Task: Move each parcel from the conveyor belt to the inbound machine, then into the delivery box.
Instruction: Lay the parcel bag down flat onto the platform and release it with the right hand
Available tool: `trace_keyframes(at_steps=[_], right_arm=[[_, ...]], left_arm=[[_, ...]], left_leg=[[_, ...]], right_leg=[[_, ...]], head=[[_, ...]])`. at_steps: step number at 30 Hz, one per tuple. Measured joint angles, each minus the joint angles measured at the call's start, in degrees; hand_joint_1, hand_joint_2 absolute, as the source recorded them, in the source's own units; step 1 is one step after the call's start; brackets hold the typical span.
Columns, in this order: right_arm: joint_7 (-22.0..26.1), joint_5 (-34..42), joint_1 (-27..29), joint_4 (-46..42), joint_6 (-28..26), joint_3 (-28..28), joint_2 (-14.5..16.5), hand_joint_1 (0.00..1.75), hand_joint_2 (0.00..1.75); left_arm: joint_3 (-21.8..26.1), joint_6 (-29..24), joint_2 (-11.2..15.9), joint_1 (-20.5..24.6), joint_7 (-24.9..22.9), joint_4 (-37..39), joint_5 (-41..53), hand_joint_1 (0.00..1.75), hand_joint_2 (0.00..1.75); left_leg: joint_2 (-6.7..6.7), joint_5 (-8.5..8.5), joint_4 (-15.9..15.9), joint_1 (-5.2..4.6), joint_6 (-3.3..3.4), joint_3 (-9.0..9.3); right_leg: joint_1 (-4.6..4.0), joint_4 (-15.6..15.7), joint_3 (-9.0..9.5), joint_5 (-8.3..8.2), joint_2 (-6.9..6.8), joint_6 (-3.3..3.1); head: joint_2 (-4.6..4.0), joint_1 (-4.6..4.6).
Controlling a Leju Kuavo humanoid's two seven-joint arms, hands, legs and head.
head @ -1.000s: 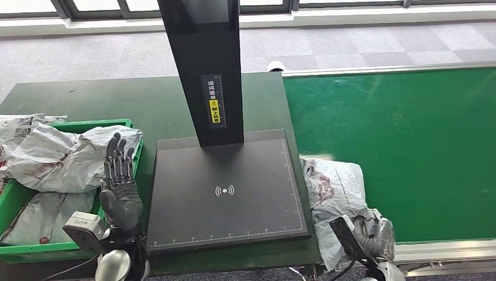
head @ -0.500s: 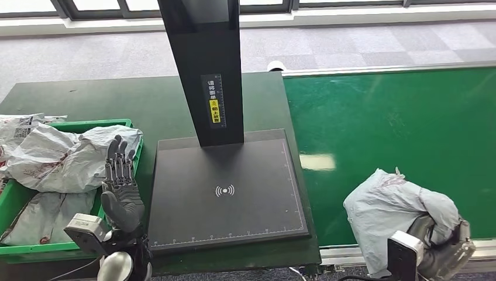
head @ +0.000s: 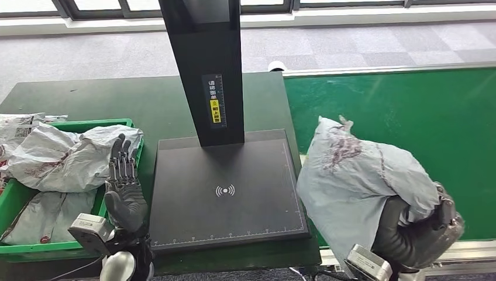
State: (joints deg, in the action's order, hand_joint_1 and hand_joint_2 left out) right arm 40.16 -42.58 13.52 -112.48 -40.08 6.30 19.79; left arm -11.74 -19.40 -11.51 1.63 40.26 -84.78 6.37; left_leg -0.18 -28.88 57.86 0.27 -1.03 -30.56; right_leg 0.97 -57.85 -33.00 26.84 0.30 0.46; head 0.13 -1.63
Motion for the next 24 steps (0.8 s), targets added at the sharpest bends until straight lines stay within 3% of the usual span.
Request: trace_keyframes(at_steps=[9,15,24], right_arm=[[-2.2,-0.7,-5.1,16.9,0.5,-8.9,-1.4,1.75,1.75],[-2.9,-0.8,-7.3,22.6,0.4,-10.9,-1.8,1.75,1.75],[-4.0,-3.1,-13.8,39.4,0.3,-12.9,-2.2,1.75,1.75]], left_arm=[[-0.1,0.4,-0.8,2.4,0.0,1.8,-0.5,0.00,0.00],[-0.2,0.4,-0.9,2.7,0.0,2.6,-0.5,0.00,0.00],[-1.0,-0.1,-1.0,4.7,0.0,4.6,-1.3,0.00,0.00]], left_leg=[[-0.08,0.11,0.0,0.00,0.07,-0.04],[-0.06,0.11,0.0,0.01,0.04,-0.08],[-0.06,0.16,0.0,0.02,0.01,-0.09]], right_leg=[[0.02,0.0,0.00,-0.06,-0.09,0.02],[0.01,0.0,-0.06,-0.07,-0.05,0.01],[0.01,0.0,-0.08,-0.11,-0.04,0.02]], head=[[0.00,0.00],[0.00,-0.01],[0.00,0.00]])
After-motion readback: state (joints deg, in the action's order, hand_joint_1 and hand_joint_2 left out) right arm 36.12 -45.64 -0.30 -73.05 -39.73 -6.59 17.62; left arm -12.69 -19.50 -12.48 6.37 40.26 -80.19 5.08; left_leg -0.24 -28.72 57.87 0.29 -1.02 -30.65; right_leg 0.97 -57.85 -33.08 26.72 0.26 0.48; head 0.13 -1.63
